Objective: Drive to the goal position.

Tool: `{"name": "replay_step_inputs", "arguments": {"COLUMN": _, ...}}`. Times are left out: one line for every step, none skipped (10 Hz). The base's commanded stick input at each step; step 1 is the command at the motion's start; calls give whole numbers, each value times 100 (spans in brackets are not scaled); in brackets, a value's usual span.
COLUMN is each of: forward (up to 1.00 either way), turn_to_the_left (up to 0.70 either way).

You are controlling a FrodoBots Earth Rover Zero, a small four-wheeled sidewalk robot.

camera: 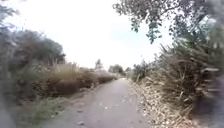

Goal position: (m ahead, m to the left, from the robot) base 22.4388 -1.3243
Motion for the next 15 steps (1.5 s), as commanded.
{"name": "replay_step_inputs", "arguments": {"forward": 70, "turn_to_the_left": 0}}
{"name": "replay_step_inputs", "arguments": {"forward": 70, "turn_to_the_left": 0}}
{"name": "replay_step_inputs", "arguments": {"forward": 70, "turn_to_the_left": 0}}
{"name": "replay_step_inputs", "arguments": {"forward": 70, "turn_to_the_left": 0}}
{"name": "replay_step_inputs", "arguments": {"forward": 70, "turn_to_the_left": 0}}
{"name": "replay_step_inputs", "arguments": {"forward": 70, "turn_to_the_left": 0}}
{"name": "replay_step_inputs", "arguments": {"forward": 70, "turn_to_the_left": 0}}
{"name": "replay_step_inputs", "arguments": {"forward": 70, "turn_to_the_left": 0}}
{"name": "replay_step_inputs", "arguments": {"forward": 70, "turn_to_the_left": 0}}
{"name": "replay_step_inputs", "arguments": {"forward": 70, "turn_to_the_left": 0}}
{"name": "replay_step_inputs", "arguments": {"forward": 70, "turn_to_the_left": 0}}
{"name": "replay_step_inputs", "arguments": {"forward": 70, "turn_to_the_left": 0}}
{"name": "replay_step_inputs", "arguments": {"forward": 70, "turn_to_the_left": 0}}
{"name": "replay_step_inputs", "arguments": {"forward": 70, "turn_to_the_left": 0}}
{"name": "replay_step_inputs", "arguments": {"forward": 70, "turn_to_the_left": 0}}
